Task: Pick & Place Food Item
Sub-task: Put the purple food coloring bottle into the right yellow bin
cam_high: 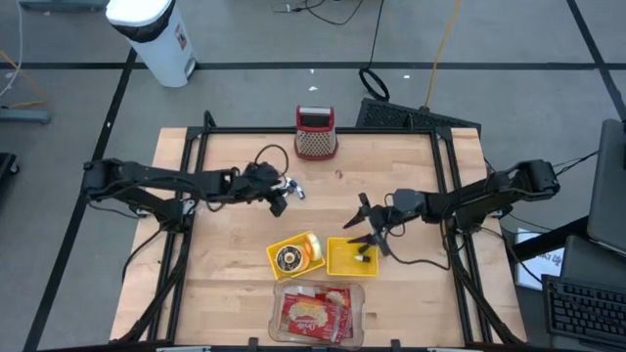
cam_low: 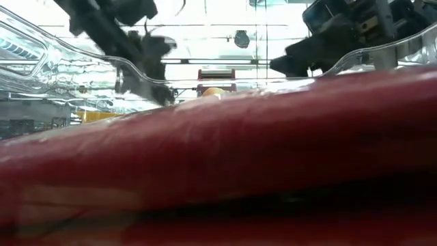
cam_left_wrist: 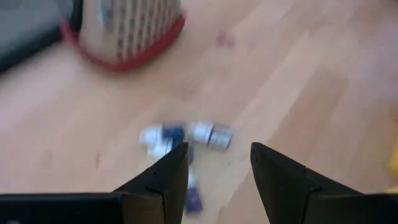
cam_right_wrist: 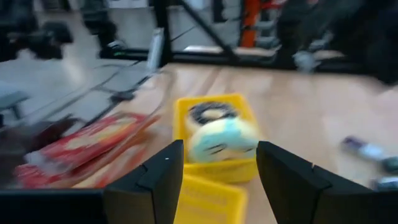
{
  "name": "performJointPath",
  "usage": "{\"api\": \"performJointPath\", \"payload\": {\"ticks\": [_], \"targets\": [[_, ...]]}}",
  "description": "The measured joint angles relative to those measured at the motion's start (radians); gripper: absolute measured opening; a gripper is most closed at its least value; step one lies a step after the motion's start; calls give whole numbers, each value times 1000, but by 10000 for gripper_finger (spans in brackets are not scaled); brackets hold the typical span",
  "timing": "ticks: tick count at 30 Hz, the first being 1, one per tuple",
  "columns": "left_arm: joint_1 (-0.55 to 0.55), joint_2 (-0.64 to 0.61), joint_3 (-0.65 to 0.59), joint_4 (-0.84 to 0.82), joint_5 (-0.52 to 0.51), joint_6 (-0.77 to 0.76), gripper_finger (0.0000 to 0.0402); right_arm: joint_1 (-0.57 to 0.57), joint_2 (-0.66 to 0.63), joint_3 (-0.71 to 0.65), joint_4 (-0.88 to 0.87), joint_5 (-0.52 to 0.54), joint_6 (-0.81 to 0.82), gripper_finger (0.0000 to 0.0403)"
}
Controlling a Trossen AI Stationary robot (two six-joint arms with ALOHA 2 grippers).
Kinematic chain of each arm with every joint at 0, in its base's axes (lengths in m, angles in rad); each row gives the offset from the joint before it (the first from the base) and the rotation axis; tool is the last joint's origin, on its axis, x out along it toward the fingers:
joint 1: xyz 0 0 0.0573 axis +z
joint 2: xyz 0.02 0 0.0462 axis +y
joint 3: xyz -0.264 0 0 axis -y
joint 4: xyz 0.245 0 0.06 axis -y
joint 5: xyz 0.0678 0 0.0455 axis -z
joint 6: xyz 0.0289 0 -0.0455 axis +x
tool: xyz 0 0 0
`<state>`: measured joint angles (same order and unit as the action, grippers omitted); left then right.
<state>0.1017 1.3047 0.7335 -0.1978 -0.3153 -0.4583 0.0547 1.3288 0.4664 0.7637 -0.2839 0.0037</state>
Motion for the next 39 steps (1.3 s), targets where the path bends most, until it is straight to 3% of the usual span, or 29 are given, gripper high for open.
{"api": "performJointPath", "payload": {"ticks": [7, 19, 26, 34, 39], "targets": [[3, 152, -76, 132, -1, -80, 175, -14, -23, 2, 23, 124, -100, 191], [1, 393, -71, 216, -19, -161, 175, -21, -24, 1, 10, 127, -103, 185], [-2, 397, -71, 207, -5, -153, 170, -22, -24, 1, 11, 129, -104, 182], [1, 372, -73, 199, 42, -155, 65, -23, -24, 1, 11, 145, -104, 180], [-2, 266, -79, 181, 163, -158, 56, -23, -24, 1, 11, 187, -115, 178]]}}
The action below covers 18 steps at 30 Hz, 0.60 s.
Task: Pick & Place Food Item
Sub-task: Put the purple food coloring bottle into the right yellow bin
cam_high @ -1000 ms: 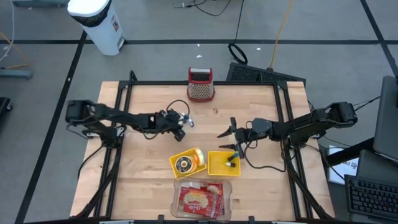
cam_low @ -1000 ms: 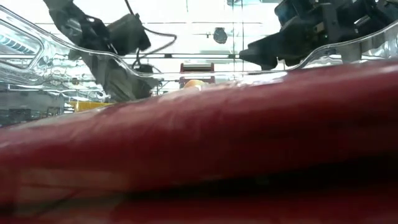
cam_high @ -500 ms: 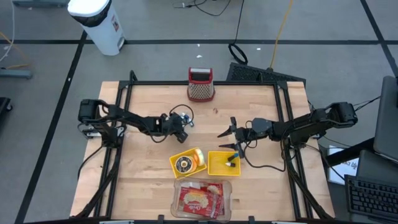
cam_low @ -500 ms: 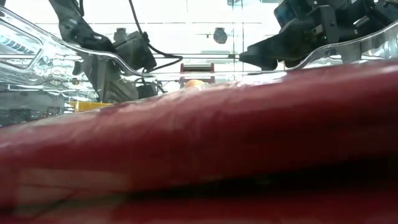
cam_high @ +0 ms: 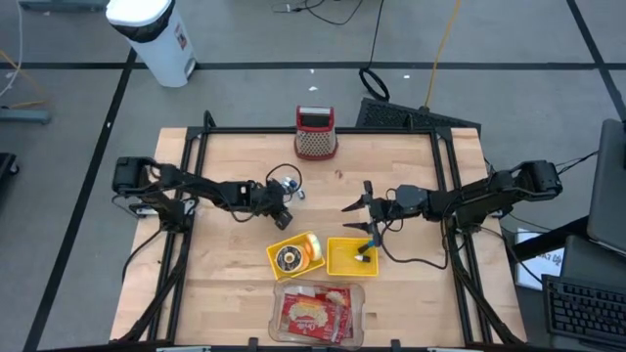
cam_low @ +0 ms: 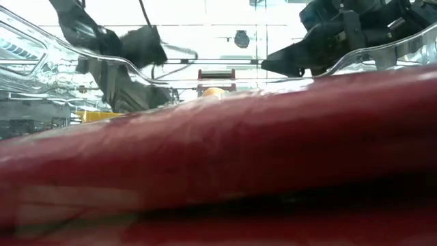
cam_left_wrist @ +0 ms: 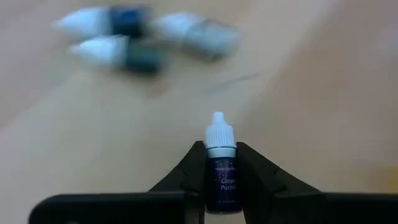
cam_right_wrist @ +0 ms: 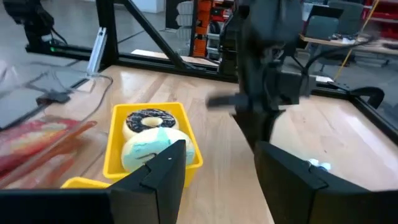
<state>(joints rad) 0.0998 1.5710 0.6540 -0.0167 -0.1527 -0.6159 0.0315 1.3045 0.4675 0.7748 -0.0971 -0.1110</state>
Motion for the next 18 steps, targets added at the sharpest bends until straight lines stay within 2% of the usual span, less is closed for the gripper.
{"api": "performJointPath", "payload": {"ticks": [5, 8, 14, 18], "targets": [[1, -132, 3, 48, 119, -21, 88, 0, 0, 0, 13, 3, -70, 174], [-17, -182, 4, 150, 225, -26, 98, 1, 2, 0, 20, 71, -138, 175], [-57, -188, 4, 426, 424, -26, 67, 28, 8, 2, 21, 163, -360, 190], [-76, -178, 4, 473, 433, -21, 61, 50, 27, 34, 19, 208, -437, 213]]}}
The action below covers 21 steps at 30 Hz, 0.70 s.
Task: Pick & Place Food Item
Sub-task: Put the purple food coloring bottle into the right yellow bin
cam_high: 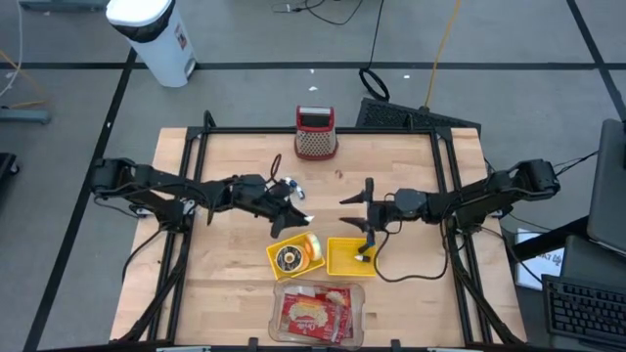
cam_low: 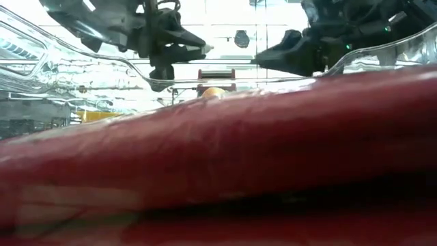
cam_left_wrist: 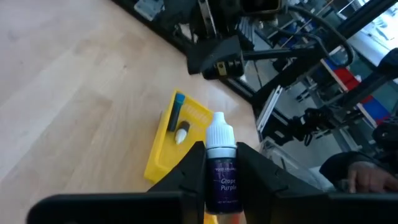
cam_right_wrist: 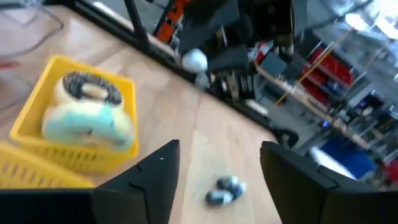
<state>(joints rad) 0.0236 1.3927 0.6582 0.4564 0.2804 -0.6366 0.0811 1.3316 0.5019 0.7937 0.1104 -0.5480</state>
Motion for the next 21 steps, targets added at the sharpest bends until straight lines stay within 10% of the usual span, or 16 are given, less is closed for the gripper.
{"api": "performJointPath", "payload": {"ticks": [21], "targets": [[-20, 30, 1, 53, -17, -24, 87, 6, 364, 327, 78, -142, -183, 203]]}}
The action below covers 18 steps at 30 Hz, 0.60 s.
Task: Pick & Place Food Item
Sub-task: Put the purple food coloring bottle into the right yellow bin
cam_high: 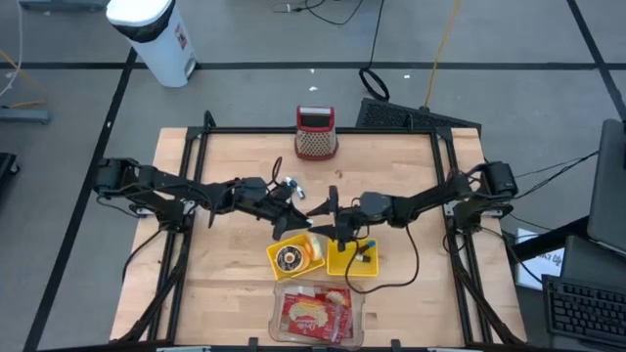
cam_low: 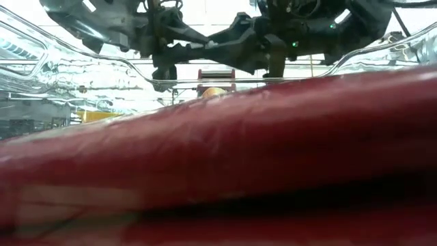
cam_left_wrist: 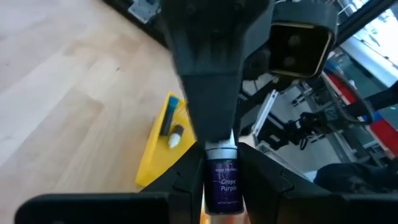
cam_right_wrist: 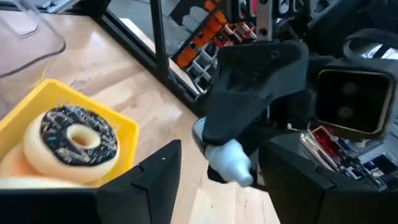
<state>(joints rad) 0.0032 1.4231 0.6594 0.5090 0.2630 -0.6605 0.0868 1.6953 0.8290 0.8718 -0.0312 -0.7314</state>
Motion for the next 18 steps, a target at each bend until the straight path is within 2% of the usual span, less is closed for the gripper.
{"api": "performJointPath", "payload": {"ticks": [8, 18], "targets": [[-6, -1, 0, 18, 13, -2, 87, 0, 35, 17, 46, -70, -18, 174], [-6, 0, 0, 21, 24, 1, 88, 0, 34, 17, 43, -74, -17, 58]]}}
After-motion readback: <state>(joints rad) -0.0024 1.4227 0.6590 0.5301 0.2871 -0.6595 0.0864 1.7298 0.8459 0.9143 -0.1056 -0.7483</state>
